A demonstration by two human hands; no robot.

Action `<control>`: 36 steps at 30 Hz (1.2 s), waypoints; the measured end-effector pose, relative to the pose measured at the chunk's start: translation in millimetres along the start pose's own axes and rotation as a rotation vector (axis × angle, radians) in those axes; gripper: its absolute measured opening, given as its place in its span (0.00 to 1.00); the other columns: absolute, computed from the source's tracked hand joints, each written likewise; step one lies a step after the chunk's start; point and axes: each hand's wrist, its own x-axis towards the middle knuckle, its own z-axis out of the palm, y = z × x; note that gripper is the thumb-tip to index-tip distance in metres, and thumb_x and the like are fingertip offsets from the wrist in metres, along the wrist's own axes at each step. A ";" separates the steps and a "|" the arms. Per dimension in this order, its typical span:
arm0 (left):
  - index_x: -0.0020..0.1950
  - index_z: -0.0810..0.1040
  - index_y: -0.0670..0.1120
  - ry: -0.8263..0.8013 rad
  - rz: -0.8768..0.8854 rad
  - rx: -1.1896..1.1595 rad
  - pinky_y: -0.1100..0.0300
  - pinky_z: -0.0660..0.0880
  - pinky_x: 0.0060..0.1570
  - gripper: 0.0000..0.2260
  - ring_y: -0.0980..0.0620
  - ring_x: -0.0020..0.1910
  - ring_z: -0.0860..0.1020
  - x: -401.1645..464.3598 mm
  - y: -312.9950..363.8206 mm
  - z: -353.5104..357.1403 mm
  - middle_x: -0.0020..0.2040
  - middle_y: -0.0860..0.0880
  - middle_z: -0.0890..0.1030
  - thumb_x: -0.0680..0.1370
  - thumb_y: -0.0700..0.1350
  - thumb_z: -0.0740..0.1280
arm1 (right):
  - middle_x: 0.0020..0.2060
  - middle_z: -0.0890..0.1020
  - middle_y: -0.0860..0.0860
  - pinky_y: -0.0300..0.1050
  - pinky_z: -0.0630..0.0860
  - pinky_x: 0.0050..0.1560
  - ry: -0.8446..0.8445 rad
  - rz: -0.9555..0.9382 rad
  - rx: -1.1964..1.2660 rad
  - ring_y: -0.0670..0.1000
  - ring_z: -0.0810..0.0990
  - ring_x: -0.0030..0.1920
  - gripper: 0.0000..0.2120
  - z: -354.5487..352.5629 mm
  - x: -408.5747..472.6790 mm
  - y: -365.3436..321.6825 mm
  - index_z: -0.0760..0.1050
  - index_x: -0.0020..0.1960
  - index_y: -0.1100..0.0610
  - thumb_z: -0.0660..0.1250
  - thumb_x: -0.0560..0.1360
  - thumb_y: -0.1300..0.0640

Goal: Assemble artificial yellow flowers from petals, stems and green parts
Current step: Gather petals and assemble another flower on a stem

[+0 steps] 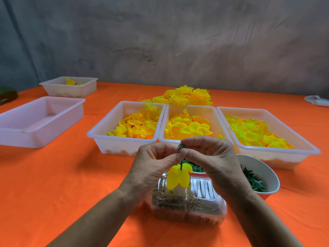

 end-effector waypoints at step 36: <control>0.38 0.85 0.47 0.004 -0.006 0.046 0.66 0.75 0.39 0.12 0.57 0.36 0.79 1.2 -7.5 -2.3 0.34 0.50 0.83 0.61 0.53 0.76 | 0.38 0.85 0.51 0.37 0.78 0.42 0.059 -0.084 -0.225 0.48 0.84 0.40 0.12 -2.4 -3.0 0.8 0.80 0.44 0.54 0.77 0.64 0.65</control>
